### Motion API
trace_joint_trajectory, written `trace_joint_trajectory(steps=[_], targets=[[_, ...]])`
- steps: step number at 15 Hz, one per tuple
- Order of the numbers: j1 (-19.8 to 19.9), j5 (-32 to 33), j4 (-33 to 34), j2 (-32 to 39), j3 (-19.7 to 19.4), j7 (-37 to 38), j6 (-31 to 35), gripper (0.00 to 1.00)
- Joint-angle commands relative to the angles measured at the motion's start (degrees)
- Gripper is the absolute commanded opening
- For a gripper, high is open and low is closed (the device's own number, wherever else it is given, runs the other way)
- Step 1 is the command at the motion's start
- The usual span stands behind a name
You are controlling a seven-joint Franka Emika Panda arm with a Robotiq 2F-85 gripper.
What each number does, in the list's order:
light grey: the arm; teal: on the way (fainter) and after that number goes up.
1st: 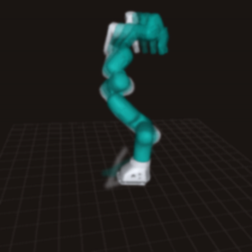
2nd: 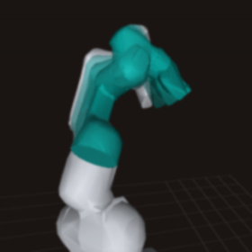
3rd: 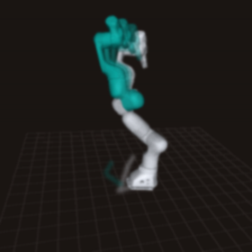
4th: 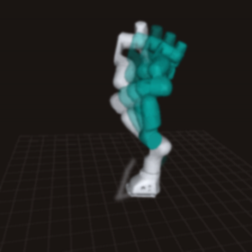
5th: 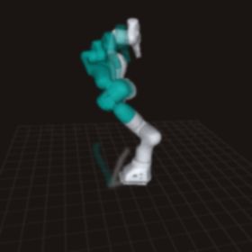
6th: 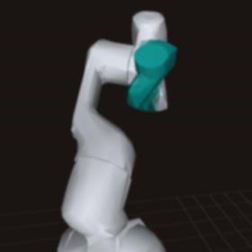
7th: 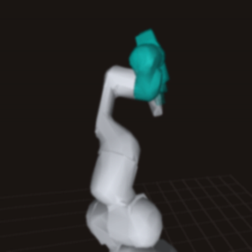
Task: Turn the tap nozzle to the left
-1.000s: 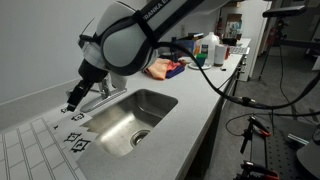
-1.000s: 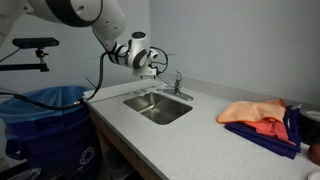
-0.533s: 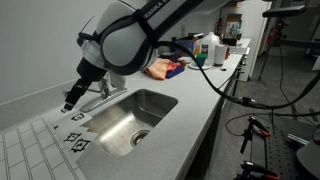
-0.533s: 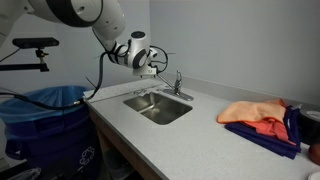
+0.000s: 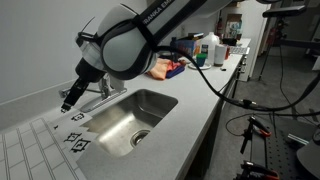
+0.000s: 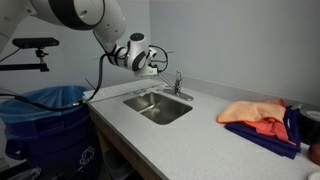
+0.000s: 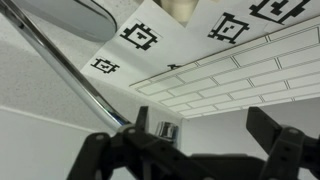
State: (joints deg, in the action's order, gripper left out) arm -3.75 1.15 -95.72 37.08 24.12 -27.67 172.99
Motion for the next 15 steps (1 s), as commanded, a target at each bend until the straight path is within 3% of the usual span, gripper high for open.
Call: trace_joint_trajectory(steps=[1, 4, 9, 12, 15], targets=[[1.15, 1.0, 2.79, -0.13, 2.07, -3.26, 4.04, 1.0], [0.81, 1.59, 2.73, -0.37, 1.79, -4.5, 6.22, 1.0], [1.92, 2.62, 4.75, -0.77, 4.48, -8.39, 13.51, 1.0], [2.29, 1.57, 4.14, -2.52, 5.31, -7.95, 12.76, 1.0], [0.07, -0.16, 2.71, -6.61, 1.37, -5.2, 9.31, 1.0]])
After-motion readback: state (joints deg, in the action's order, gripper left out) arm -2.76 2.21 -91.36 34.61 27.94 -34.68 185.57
